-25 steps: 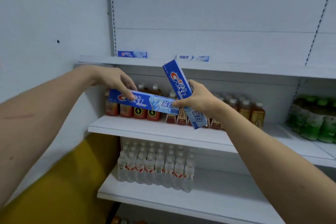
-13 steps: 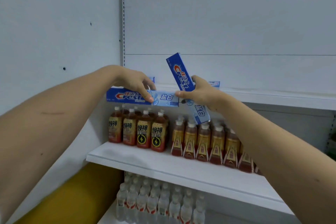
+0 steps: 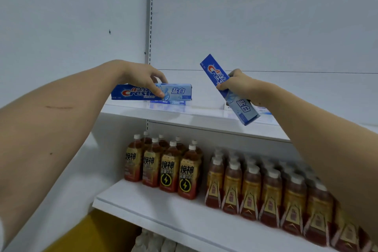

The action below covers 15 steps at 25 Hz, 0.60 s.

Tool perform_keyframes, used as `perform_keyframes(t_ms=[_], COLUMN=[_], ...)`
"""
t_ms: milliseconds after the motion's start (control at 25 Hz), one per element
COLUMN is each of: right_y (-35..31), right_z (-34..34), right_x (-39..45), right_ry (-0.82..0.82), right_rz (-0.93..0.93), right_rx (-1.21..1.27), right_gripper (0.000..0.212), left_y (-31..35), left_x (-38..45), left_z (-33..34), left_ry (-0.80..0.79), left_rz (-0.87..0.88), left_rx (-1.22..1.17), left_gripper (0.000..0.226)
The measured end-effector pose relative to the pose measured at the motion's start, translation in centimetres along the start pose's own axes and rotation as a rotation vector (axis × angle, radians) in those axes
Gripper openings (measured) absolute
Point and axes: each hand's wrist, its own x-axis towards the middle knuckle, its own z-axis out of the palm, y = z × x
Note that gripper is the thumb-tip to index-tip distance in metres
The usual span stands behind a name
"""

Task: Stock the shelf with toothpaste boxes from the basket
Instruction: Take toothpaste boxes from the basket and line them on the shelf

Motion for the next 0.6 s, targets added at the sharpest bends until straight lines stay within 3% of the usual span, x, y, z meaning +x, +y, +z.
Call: perform_keyframes(t_ms=[280, 600], right_y=[-0.1, 1.2], right_z=[2.5, 7.8], right_x=[12.6, 26.4], right_ry=[0.047, -0.093], right_rz=[-0.004, -0.001], right_rx=[-0.280, -0.780], right_gripper=[0.049, 0.049], left_y=[-7.4, -15.6], left_x=[12.6, 27.2], left_z=[-0.9, 0.5], left_ry=[0.041, -0.142], left_rz=[0.094, 0.129], left_rx=[0.059, 0.197], left_gripper=[0.040, 0.038])
